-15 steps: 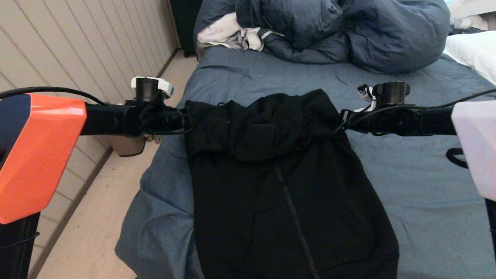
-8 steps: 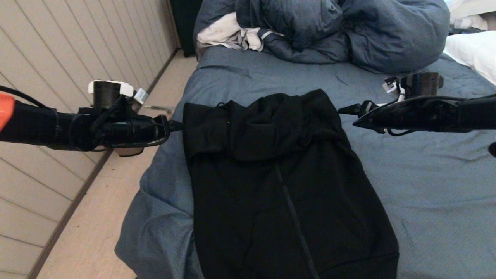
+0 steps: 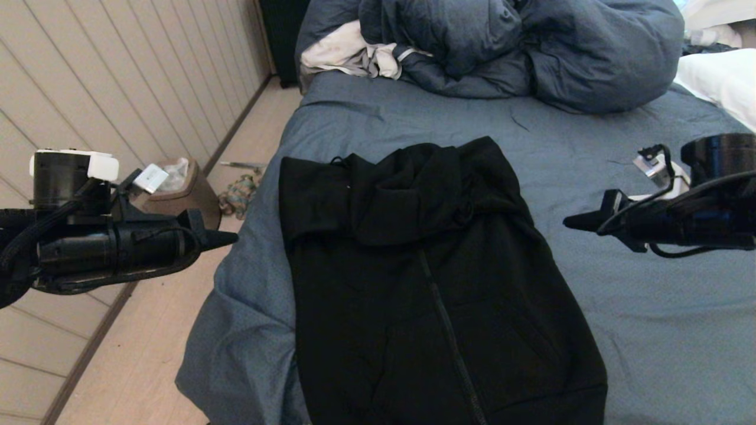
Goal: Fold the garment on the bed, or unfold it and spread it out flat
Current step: Fold the black sweatshirt
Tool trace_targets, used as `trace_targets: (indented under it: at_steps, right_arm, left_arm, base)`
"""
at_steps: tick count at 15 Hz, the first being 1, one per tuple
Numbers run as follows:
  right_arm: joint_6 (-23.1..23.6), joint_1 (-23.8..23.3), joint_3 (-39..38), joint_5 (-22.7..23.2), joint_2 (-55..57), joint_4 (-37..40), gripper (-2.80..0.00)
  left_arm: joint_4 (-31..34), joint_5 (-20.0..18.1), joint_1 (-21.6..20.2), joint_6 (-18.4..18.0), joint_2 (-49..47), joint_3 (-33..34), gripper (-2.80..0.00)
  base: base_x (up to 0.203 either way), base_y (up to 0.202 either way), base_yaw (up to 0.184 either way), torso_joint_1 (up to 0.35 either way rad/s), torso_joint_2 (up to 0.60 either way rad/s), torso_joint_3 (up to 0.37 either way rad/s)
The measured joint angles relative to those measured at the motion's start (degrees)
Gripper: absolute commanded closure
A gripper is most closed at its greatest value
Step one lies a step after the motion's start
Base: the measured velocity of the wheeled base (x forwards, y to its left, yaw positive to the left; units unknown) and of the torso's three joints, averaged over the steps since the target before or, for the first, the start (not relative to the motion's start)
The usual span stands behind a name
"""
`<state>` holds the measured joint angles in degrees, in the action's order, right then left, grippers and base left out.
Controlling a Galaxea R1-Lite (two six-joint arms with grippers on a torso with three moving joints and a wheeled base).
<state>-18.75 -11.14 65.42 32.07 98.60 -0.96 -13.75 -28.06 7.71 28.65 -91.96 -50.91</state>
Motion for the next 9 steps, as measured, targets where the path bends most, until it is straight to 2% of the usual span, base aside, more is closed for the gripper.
trace_targets:
  at_steps: [1, 3, 4, 7, 9]
  right_arm:
    - [2.0, -0.5, -3.0, -0.2, -1.9, 1.6, 0.0]
    - [5.5, -1.3, -6.7, -0.7, -4.3, 2.9, 0.0]
    - [6.8, -1.5, -8.6, -0.8, -4.9, 3.2, 0.0]
    - [15.6, -1.4, -13.9, -3.2, -4.6, 3.3, 0.0]
    - [18.0, -1.1, -15.5, -5.8, -4.0, 3.4, 0.0]
  left_arm:
    - [0.0, -2.7, 0.4, 2.7, 0.9, 1.3, 0.0]
    - [0.0, -3.8, 0.6, 3.5, 2.7, 3.8, 0.0]
    - [0.0, -3.5, 0.7, 3.0, 3.7, 5.5, 0.0]
    - [0.1, -2.2, 2.9, -1.8, 4.6, 8.8, 0.0]
    - [0.0, -1.5, 4.5, -2.2, 4.2, 9.8, 0.0]
  base:
    - [0.0, 0.0, 0.0, 0.0, 0.0, 0.0]
    - [0.0, 0.0, 0.0, 0.0, 0.0, 0.0]
    - [0.0, 0.0, 0.0, 0.0, 0.0, 0.0]
    - [0.0, 0.0, 0.0, 0.0, 0.0, 0.0]
    - [0.0, 0.0, 0.0, 0.0, 0.0, 0.0]
